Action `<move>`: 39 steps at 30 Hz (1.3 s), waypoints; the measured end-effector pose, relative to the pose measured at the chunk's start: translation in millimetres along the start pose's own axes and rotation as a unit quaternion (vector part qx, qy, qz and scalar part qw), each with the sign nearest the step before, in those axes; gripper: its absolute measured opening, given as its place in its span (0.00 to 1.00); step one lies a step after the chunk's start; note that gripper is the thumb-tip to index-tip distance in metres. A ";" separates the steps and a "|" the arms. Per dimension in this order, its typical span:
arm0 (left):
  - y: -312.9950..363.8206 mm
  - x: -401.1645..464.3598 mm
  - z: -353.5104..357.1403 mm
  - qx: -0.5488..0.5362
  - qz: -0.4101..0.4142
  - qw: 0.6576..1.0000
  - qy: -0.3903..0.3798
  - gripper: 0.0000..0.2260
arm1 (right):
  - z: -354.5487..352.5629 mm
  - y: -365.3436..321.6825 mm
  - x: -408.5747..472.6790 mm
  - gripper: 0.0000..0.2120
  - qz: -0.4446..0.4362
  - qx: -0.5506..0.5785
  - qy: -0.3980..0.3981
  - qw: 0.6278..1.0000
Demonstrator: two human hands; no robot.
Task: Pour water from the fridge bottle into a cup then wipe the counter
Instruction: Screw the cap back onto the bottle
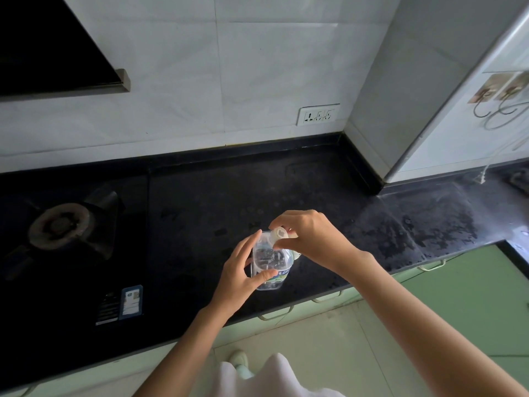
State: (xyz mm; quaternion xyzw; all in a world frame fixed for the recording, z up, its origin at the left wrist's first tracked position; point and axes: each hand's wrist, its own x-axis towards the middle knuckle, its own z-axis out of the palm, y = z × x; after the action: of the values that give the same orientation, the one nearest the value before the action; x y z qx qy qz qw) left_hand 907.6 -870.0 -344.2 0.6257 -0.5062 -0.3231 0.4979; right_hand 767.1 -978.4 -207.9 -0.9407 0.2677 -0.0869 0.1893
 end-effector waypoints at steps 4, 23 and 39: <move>1.7 -0.1 0.4 -0.010 -0.001 1.000 0.002 0.35 | -4.4 1.2 3.5 0.14 -0.035 -0.017 -0.027 0.999; 3.2 0.0 -0.7 -0.026 -0.013 1.000 0.002 0.34 | -2.2 -4.1 7.0 0.15 -0.019 -0.094 -0.029 0.995; 3.5 -0.7 -1.5 -0.015 -0.009 1.000 -0.006 0.34 | -1.7 1.0 5.5 0.18 -0.051 -0.161 -0.040 0.985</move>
State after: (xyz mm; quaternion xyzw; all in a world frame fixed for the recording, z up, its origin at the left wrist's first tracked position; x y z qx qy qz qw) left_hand 907.8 -868.8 -340.5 0.6205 -0.4990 -0.3390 0.5012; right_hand 770.9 -982.7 -206.4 -0.9741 0.2220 -0.0141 0.0416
